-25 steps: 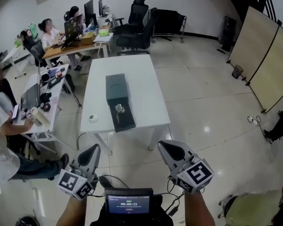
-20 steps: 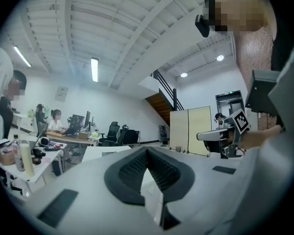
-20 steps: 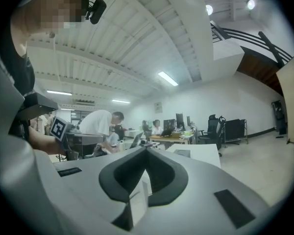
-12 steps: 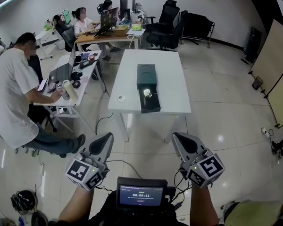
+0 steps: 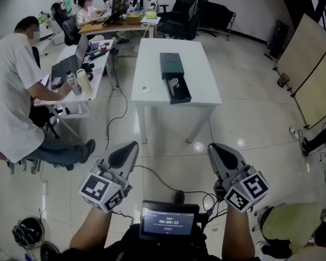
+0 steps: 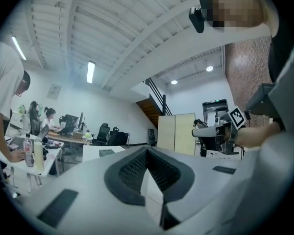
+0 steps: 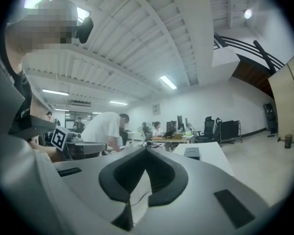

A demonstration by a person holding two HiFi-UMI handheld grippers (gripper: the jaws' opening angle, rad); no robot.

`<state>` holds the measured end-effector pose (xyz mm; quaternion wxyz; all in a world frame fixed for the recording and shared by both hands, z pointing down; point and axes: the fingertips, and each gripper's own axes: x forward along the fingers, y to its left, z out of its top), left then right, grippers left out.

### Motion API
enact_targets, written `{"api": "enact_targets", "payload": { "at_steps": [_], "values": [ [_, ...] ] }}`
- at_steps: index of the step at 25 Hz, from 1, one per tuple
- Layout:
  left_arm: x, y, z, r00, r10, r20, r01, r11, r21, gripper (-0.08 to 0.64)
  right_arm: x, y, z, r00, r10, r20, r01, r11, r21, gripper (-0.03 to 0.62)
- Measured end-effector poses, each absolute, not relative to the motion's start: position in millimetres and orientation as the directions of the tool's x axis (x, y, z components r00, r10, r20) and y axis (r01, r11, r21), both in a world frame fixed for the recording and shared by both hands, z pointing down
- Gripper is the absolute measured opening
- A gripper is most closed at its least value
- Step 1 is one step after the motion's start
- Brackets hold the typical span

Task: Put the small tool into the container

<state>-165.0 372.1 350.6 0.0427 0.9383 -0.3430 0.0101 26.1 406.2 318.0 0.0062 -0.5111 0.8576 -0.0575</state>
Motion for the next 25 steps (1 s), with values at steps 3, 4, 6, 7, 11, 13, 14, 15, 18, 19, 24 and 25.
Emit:
{"api": "enact_targets", "payload": {
  "at_steps": [3, 4, 6, 7, 11, 13, 14, 15, 18, 19, 24, 25],
  "values": [
    [-163.4, 399.2, 354.4, 0.793, -0.606, 0.050, -0.608, -0.789, 0.084, 0.023, 23.3, 433.2, 313.1, -0.464, -0.885, 0.045, -0.882, 0.457, -0.116, 0.015],
    [-159.6, 408.2, 353.9, 0.800, -0.597, 0.055, -0.600, -0.796, 0.079, 0.023, 26.2, 442.2, 310.7, -0.459, -0.888, 0.037, -0.883, 0.452, -0.124, 0.015],
    [-152.1, 424.3, 348.9, 0.807, -0.587, 0.062, -0.590, -0.805, 0.064, 0.023, 31.0, 458.8, 309.9, -0.448, -0.893, 0.038, -0.890, 0.441, -0.116, 0.015],
    [-148.3, 431.0, 345.5, 0.810, -0.583, 0.059, -0.586, -0.808, 0.057, 0.023, 33.0, 465.8, 310.1, -0.446, -0.894, 0.039, -0.892, 0.440, -0.106, 0.015],
    [-121.7, 451.4, 334.9, 0.807, -0.588, 0.047, -0.590, -0.806, 0.044, 0.023, 57.7, 486.1, 302.1, -0.451, -0.892, 0.028, -0.890, 0.447, -0.085, 0.015],
    [-102.8, 461.6, 329.3, 0.797, -0.602, 0.056, -0.604, -0.796, 0.046, 0.023, 77.7, 496.7, 293.5, -0.463, -0.886, 0.021, -0.885, 0.460, -0.078, 0.015],
    [-92.7, 467.5, 325.6, 0.795, -0.604, 0.058, -0.606, -0.794, 0.044, 0.023, 88.7, 502.6, 289.1, -0.465, -0.885, 0.017, -0.884, 0.463, -0.072, 0.015],
    [-82.6, 473.2, 321.5, 0.795, -0.604, 0.057, -0.606, -0.794, 0.041, 0.023, 100.1, 507.9, 285.4, -0.462, -0.887, 0.014, -0.885, 0.461, -0.064, 0.015],
    [-60.9, 488.8, 315.5, 0.794, -0.606, 0.049, -0.607, -0.793, 0.041, 0.023, 126.5, 519.7, 280.7, -0.458, -0.889, 0.016, -0.888, 0.457, -0.054, 0.015],
    [-56.2, 493.4, 315.6, 0.793, -0.608, 0.050, -0.609, -0.792, 0.040, 0.023, 132.3, 523.0, 281.1, -0.461, -0.887, 0.019, -0.887, 0.459, -0.053, 0.015],
    [-37.1, 504.8, 308.7, 0.772, -0.634, 0.048, -0.635, -0.772, 0.023, 0.023, 154.8, 531.2, 282.4, -0.472, -0.881, 0.012, -0.880, 0.471, -0.058, 0.015],
    [-35.5, 506.2, 308.1, 0.768, -0.638, 0.047, -0.640, -0.768, 0.017, 0.023, 157.7, 531.3, 282.8, -0.472, -0.882, 0.010, -0.880, 0.470, -0.061, 0.015]
  ]
}}
